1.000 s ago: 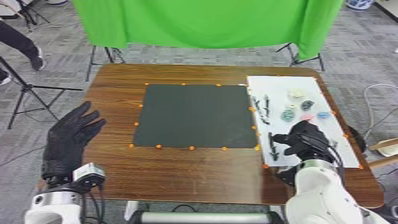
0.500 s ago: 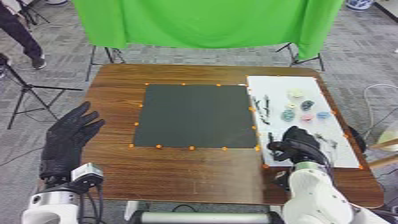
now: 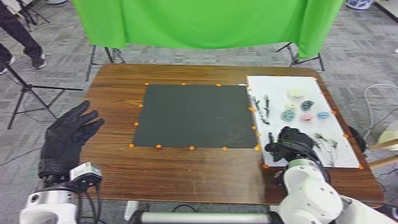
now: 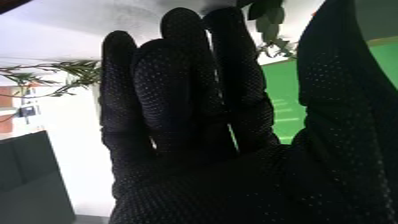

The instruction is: Arrange flowers

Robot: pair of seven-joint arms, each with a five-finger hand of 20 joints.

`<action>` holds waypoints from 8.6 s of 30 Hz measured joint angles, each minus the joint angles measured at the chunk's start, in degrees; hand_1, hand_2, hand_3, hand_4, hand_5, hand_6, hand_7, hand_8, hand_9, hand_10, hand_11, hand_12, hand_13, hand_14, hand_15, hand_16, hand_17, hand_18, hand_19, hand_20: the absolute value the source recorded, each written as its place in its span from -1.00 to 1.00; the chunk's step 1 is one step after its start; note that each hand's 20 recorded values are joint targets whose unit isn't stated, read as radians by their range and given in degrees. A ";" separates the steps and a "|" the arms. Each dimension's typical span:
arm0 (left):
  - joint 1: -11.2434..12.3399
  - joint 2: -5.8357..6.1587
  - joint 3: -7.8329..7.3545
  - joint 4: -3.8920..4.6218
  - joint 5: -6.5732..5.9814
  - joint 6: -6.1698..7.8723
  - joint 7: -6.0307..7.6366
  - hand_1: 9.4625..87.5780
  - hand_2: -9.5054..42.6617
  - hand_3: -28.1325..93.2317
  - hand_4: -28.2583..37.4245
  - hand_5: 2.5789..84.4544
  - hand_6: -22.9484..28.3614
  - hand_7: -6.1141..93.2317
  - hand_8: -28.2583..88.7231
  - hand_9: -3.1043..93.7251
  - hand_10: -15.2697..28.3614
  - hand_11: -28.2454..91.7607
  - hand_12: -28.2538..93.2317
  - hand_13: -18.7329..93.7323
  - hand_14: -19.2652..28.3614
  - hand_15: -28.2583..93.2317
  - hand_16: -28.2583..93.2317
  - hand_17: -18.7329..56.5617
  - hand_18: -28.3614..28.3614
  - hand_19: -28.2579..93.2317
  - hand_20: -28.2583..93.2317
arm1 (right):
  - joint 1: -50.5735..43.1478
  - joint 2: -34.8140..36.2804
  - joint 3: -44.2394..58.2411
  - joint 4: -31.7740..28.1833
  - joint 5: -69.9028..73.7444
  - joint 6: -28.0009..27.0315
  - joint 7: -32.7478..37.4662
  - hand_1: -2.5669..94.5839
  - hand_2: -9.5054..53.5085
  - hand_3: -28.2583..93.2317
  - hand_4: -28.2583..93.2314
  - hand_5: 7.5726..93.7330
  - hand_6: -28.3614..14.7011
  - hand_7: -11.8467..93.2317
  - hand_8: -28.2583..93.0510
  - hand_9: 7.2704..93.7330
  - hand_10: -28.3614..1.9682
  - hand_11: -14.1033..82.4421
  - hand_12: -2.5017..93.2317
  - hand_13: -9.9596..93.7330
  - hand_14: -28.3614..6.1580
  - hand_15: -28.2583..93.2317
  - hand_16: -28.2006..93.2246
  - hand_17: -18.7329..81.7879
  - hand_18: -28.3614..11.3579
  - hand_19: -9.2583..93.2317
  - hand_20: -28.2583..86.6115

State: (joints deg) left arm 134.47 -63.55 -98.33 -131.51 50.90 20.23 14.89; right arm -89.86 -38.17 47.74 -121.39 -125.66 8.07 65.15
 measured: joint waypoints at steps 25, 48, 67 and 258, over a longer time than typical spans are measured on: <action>0.69 0.04 -1.34 -0.37 0.33 -0.63 -0.86 -0.62 -0.44 0.83 -0.81 -0.09 0.29 -0.55 -0.70 -0.19 0.59 -0.08 -0.39 -0.19 0.91 0.33 -0.71 -0.74 0.80 0.46 -0.50 | 5.44 0.34 -6.59 0.66 -3.04 -8.70 -0.22 -0.11 -1.00 0.82 -1.00 0.31 -0.03 0.04 -0.53 0.42 -0.32 0.34 -0.52 0.49 -0.01 0.79 -0.28 0.08 -0.69 0.96 -0.55; 0.86 -0.41 -1.81 -0.52 0.81 -1.15 -1.94 -0.61 -0.43 0.83 -0.81 -0.09 0.29 -0.55 -0.70 -0.19 0.59 -0.08 -0.39 -0.19 0.91 0.33 -0.71 -0.74 0.80 0.46 -0.51 | 4.61 -2.73 -1.89 2.03 0.64 -10.67 -1.23 0.11 -1.00 0.73 -1.00 0.76 0.23 -0.11 -0.45 0.88 0.17 0.08 -0.26 0.74 0.20 0.78 -0.21 0.19 -0.64 1.00 -0.45; 1.54 -0.57 -2.53 -0.81 0.85 -1.15 -2.15 -0.61 -0.43 0.83 -0.81 -0.09 0.30 -0.56 -0.70 -0.19 0.58 -0.08 -0.39 -0.19 0.90 0.33 -0.71 -0.74 0.80 0.46 -0.51 | 4.07 -2.13 -2.41 3.38 1.27 -0.70 -1.32 0.06 -1.00 0.88 -1.00 0.69 0.18 -0.02 -0.18 0.82 0.08 0.28 -0.24 0.77 0.26 0.82 -0.20 0.21 -0.69 1.00 -0.27; 8.05 -0.01 -3.97 -3.08 0.77 0.79 -2.87 -0.61 -0.42 0.83 -0.79 -0.12 0.29 -0.54 -0.71 -0.21 0.59 -0.06 -0.39 -0.20 0.91 0.34 -0.71 -0.75 0.80 0.47 -0.52 | -26.92 8.30 28.48 -2.70 4.11 5.93 6.08 -0.24 -1.00 0.83 -1.00 0.31 -0.26 -0.47 -0.71 0.40 -0.57 0.11 -0.65 0.53 -0.09 0.75 -0.36 0.13 -0.73 0.97 -0.78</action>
State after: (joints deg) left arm 142.51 -63.56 -102.31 -134.60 51.67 21.02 12.02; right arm -116.78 -29.86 76.22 -124.09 -121.55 14.00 71.23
